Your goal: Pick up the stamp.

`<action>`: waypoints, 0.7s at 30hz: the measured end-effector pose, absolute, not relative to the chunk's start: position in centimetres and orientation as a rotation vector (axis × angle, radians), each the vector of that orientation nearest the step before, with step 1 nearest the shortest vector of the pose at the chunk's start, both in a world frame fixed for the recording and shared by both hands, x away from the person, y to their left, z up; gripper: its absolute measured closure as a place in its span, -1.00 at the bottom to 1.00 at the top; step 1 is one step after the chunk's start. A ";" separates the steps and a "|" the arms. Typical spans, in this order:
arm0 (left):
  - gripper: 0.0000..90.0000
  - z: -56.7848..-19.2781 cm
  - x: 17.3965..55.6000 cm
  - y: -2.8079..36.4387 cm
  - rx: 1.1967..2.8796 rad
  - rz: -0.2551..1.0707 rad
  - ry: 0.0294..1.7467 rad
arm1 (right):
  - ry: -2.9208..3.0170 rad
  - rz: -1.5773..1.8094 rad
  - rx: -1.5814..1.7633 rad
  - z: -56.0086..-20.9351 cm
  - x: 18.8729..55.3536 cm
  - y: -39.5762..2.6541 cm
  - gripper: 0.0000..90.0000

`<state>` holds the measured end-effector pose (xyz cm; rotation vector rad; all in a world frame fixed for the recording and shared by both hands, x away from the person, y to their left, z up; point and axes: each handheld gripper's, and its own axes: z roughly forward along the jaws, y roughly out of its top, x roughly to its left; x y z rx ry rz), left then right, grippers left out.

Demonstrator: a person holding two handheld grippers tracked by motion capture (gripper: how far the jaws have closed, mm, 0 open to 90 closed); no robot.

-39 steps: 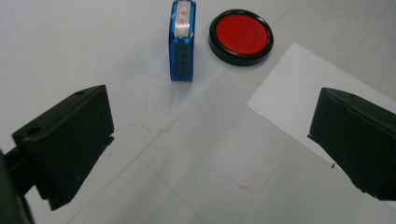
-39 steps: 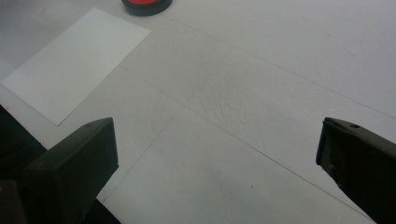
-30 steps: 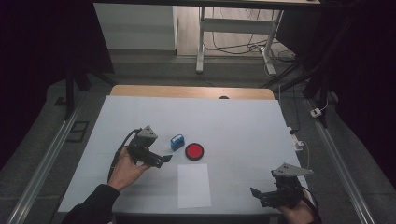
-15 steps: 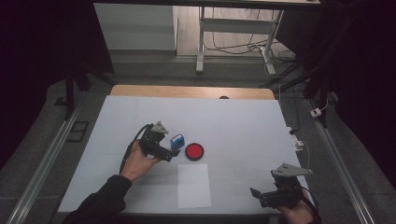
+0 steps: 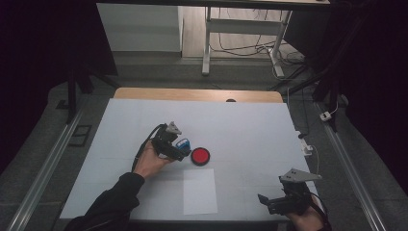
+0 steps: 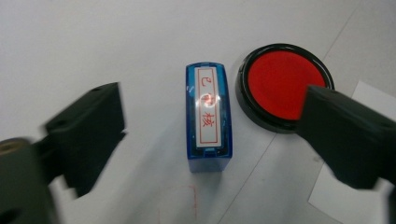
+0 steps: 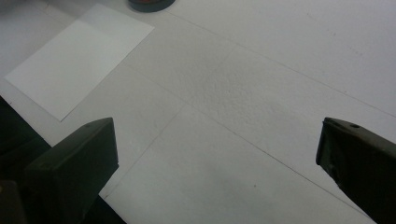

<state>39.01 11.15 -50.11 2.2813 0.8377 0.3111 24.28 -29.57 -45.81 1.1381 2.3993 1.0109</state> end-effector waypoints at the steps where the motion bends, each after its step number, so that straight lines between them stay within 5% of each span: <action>1: -0.68 -50.1 39.0 11.1 2.292 0.328 0.834 | 2.400 1.011 1.138 -45.8 24.3 -29.6 -1.00; 10: 0.06 -50.0 39.2 11.0 2.312 0.306 0.804 | 2.404 1.002 1.134 -45.8 24.3 -29.6 -1.00; 18: 0.53 -49.9 39.2 11.0 2.320 0.320 0.820 | 2.405 1.001 1.133 -45.8 24.2 -29.5 -1.00; 21: 0.55 -49.8 39.1 10.9 2.326 0.337 0.825 | 2.406 0.999 1.130 -45.8 24.2 -29.5 -1.00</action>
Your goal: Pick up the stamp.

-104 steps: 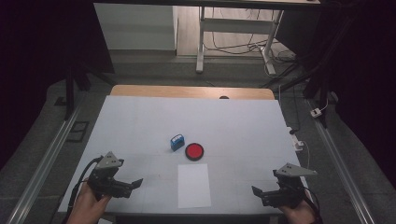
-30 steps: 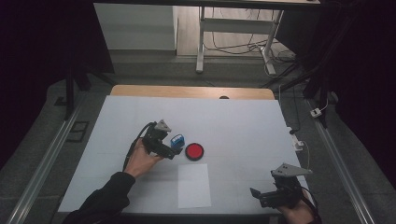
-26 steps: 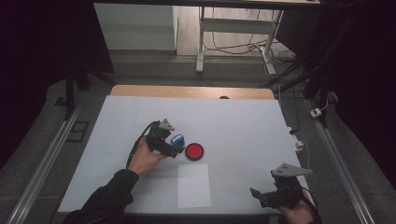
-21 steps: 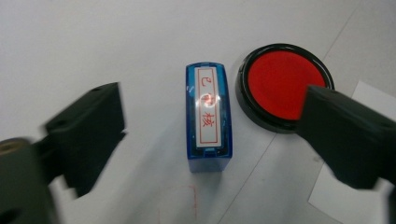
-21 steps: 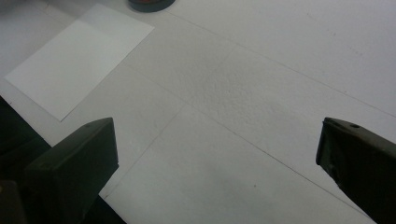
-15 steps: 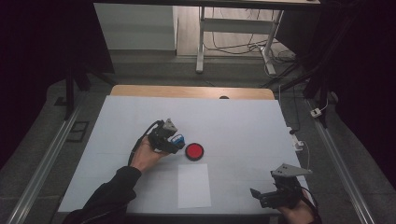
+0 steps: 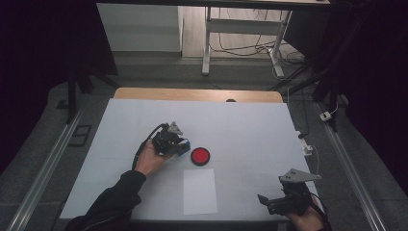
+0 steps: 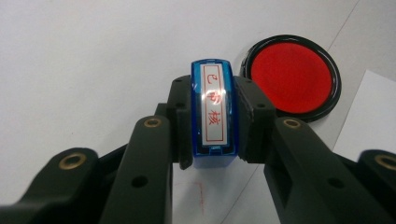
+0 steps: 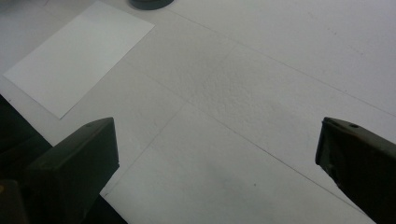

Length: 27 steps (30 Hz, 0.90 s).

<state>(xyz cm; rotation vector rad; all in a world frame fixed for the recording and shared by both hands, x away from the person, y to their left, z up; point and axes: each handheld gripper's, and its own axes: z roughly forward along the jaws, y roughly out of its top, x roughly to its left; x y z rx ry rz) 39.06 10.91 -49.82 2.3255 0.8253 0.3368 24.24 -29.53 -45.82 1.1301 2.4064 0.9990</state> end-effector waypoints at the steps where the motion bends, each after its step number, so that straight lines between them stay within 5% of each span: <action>1: 0.55 -49.8 39.0 10.9 2.327 0.340 0.824 | 2.407 0.999 1.130 -45.8 24.2 -29.5 -1.00; 27: 0.56 -46.9 36.6 12.1 2.214 0.208 0.769 | 2.406 1.000 1.127 -45.8 24.2 -29.5 -1.00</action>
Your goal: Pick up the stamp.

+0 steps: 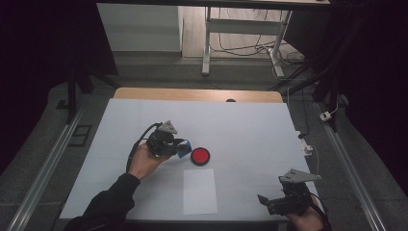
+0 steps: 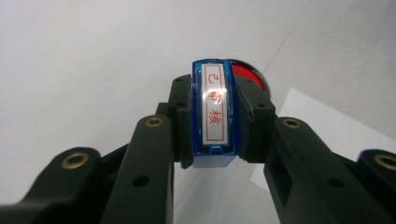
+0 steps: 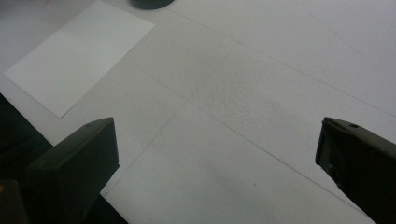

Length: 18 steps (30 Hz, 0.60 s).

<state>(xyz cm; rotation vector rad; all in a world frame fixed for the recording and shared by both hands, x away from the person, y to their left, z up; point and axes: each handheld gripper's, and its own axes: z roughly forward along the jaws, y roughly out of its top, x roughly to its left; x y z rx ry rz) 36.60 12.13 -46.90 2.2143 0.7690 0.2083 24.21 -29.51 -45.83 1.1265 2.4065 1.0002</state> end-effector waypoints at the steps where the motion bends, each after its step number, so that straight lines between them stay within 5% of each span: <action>1: 0.56 -46.8 36.4 12.1 2.214 0.213 0.760 | 2.407 1.000 1.127 -45.8 24.2 -29.5 -1.00; 18: 0.56 -45.1 33.1 12.4 2.174 0.164 0.738 | 2.411 0.996 1.123 -45.8 24.3 -29.4 -1.00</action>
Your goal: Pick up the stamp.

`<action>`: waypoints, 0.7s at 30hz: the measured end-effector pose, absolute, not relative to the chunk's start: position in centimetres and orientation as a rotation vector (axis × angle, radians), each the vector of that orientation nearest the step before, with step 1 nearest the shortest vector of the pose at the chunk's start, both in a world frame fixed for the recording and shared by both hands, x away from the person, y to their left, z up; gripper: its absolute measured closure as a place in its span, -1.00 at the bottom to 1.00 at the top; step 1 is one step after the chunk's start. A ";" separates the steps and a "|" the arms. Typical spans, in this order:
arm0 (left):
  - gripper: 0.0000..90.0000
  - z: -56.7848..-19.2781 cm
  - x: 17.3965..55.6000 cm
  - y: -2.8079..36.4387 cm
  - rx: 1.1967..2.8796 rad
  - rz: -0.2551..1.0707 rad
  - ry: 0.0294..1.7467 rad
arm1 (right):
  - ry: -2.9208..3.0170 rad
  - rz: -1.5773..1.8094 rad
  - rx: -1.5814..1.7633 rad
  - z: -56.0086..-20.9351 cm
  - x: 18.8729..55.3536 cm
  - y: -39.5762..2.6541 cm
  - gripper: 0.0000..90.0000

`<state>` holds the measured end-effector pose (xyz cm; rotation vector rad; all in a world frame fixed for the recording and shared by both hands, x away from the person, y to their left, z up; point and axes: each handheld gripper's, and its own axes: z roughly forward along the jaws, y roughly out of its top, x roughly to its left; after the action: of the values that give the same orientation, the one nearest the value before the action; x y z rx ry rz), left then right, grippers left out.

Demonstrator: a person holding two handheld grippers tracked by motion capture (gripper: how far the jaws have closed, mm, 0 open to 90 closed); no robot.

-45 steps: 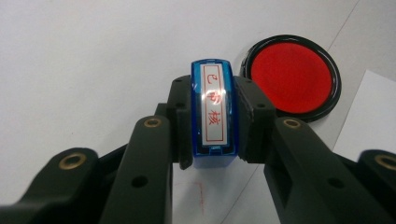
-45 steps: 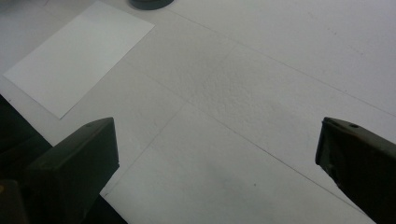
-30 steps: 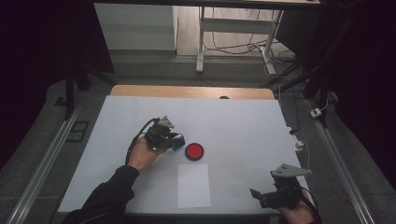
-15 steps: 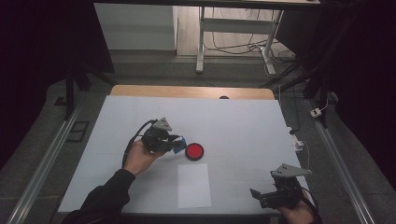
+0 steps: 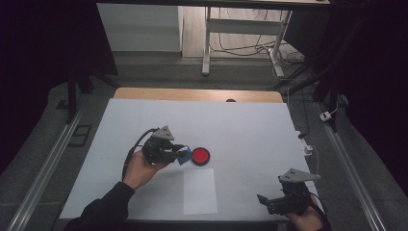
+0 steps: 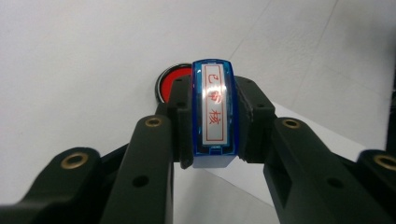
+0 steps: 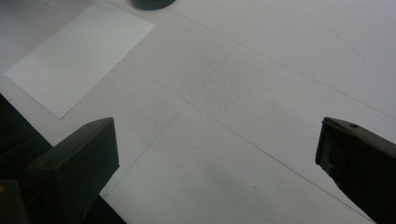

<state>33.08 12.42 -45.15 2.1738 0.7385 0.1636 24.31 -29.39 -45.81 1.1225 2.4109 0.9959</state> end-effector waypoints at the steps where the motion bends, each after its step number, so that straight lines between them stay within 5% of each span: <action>1: 0.56 -45.0 32.9 12.5 2.170 0.164 0.740 | 2.410 0.999 1.122 -45.8 24.3 -29.4 -1.00; 21: 0.56 -44.1 29.2 13.2 2.082 0.129 0.668 | 2.412 0.999 1.110 -45.8 24.2 -29.4 -1.00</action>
<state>29.19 13.16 -44.13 2.0818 0.6680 0.1291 24.21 -29.36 -45.79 1.1097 2.4124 0.9985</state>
